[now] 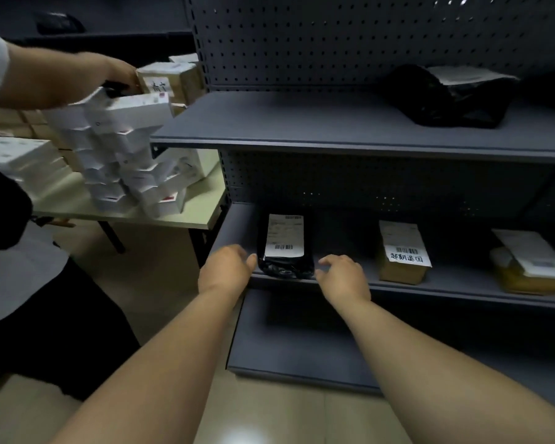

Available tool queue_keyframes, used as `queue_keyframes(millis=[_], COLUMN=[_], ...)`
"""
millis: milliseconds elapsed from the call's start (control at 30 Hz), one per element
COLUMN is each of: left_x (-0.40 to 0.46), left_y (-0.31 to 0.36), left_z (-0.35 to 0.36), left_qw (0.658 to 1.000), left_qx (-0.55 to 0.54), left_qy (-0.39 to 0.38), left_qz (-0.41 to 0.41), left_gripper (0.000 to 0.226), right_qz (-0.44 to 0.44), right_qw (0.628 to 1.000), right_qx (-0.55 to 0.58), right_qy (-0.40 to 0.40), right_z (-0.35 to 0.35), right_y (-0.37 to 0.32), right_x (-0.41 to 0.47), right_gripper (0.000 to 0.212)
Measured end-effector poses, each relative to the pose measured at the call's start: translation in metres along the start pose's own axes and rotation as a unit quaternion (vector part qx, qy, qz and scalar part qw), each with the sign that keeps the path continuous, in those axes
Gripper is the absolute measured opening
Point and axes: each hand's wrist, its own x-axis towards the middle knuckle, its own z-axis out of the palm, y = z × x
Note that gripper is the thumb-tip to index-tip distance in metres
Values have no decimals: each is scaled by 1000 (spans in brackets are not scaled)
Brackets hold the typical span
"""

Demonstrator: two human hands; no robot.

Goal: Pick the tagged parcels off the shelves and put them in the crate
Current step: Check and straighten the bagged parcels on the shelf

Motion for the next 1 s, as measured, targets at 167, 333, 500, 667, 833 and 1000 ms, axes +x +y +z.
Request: queue_keyframes(millis=[167,333,500,667,833,1000], left_x=[40,87,125,147,161,174], left_y=[-11,-16,-24,-28,-35,-42], left_z=[17,40,73,103,120,130], left_qw=[999,992,970,915,858,847], left_qx=[-43,-101,-203,-354,-451,-456], left_qy=[-24,-47,-69,-90,-134,-176], left_qz=[-18,-56,-114,-172,-205,-207], left_gripper=[37,37,39,39,40,43], right_qz=[31,72,137,242,307,330], right_qw=[999,995,975,906,825,800], right_qx=[26,72,173,344,469,495], right_qy=[-2,-9,-24,-48,-73,-79], right_z=[25,45,63,79,91,103], right_y=[-3,-2,0,2,0,2], right_x=[34,78,115,138,148,158], right_gripper=[33,34,44,41,40,42])
